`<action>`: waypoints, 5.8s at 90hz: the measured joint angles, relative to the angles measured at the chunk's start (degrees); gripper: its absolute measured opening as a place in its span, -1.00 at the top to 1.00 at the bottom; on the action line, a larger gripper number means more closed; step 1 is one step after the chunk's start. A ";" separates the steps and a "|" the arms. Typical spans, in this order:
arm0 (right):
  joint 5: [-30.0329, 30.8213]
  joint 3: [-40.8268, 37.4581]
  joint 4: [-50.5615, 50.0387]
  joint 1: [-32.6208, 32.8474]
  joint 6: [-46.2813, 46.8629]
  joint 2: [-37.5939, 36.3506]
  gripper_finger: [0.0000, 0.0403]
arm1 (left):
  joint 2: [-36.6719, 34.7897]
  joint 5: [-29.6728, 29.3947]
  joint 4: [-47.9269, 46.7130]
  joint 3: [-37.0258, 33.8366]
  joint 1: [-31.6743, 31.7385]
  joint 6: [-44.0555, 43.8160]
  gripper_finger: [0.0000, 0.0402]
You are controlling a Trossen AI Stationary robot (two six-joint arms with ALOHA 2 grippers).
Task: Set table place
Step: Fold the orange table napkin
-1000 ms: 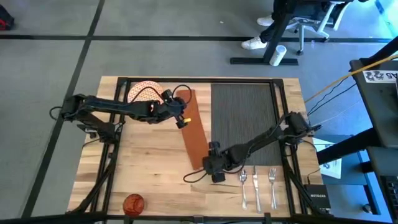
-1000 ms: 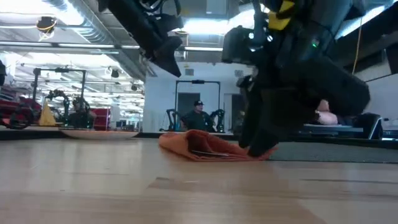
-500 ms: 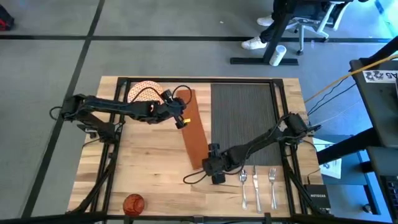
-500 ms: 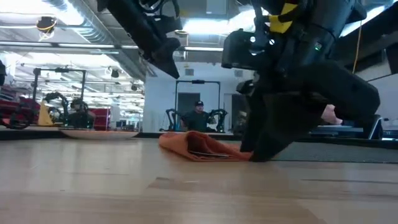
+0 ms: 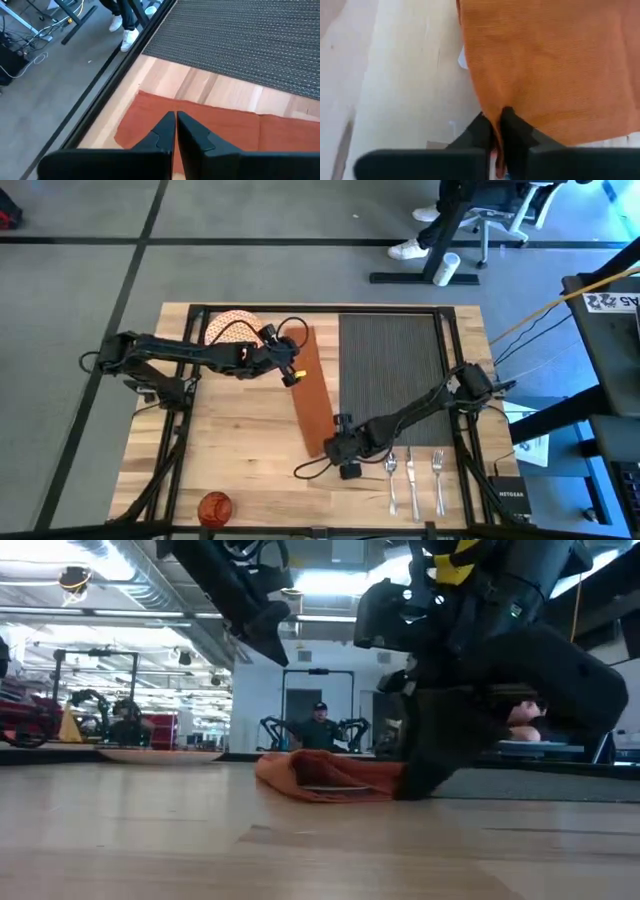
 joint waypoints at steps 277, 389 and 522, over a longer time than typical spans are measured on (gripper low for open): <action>22.09 38.99 -43.73 1.84 0.25 -0.96 1.00 | 17.35 7.61 49.10 -26.93 -4.35 -12.00 1.00; 2.34 36.71 -30.64 -25.24 -20.69 -4.04 1.00 | -31.87 -8.44 35.18 -26.95 -11.29 5.30 1.00; -7.22 24.33 -16.17 -31.63 -18.44 -4.00 0.20 | -31.80 -8.28 31.23 -26.95 -9.77 2.84 1.00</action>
